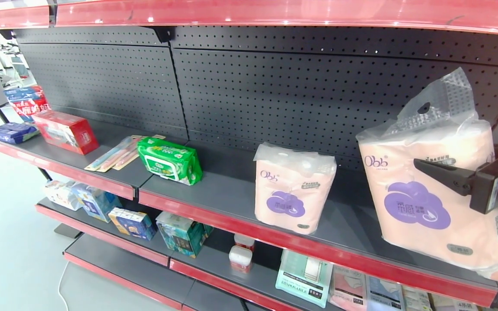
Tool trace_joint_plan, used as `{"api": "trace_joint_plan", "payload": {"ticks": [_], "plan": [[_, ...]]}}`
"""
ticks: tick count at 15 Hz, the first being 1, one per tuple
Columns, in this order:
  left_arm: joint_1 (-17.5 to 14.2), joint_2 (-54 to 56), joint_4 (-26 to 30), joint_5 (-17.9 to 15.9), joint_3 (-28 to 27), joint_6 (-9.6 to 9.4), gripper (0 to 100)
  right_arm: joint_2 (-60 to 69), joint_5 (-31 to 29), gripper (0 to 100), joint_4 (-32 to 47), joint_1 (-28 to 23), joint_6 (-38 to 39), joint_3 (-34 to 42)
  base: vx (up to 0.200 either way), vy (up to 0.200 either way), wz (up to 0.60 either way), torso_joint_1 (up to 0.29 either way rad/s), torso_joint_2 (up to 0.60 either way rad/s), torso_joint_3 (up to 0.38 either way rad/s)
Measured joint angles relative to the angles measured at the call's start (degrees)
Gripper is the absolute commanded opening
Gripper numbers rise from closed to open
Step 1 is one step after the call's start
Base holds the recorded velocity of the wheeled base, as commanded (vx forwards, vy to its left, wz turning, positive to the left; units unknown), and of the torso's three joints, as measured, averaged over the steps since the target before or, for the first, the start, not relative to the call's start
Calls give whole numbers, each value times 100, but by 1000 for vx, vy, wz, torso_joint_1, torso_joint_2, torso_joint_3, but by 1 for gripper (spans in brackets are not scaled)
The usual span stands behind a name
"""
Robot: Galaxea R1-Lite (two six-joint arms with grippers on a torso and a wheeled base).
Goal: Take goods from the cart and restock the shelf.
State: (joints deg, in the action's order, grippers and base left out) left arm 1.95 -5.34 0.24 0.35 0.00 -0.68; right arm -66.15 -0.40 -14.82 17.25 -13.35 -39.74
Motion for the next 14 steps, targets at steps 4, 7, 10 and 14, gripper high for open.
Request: {"api": "trace_joint_plan", "payload": {"ticks": [4,7,10,14], "plan": [[-6,155,-9,11,0,-10,100,-4,9,0,-1,-100,0,-17,0,0,0,0,0,0],[-206,407,-9,62,0,22,100,-48,7,0,-4,-111,0,0,0,0,0,0,0,0],[-230,499,-11,62,0,24,100,-232,9,0,-230,-196,-26,6,0,0,0,0,0,0],[-230,527,-11,62,0,24,100,-656,5,0,-688,-532,-68,11,0,0,0,0,0,0]]}}
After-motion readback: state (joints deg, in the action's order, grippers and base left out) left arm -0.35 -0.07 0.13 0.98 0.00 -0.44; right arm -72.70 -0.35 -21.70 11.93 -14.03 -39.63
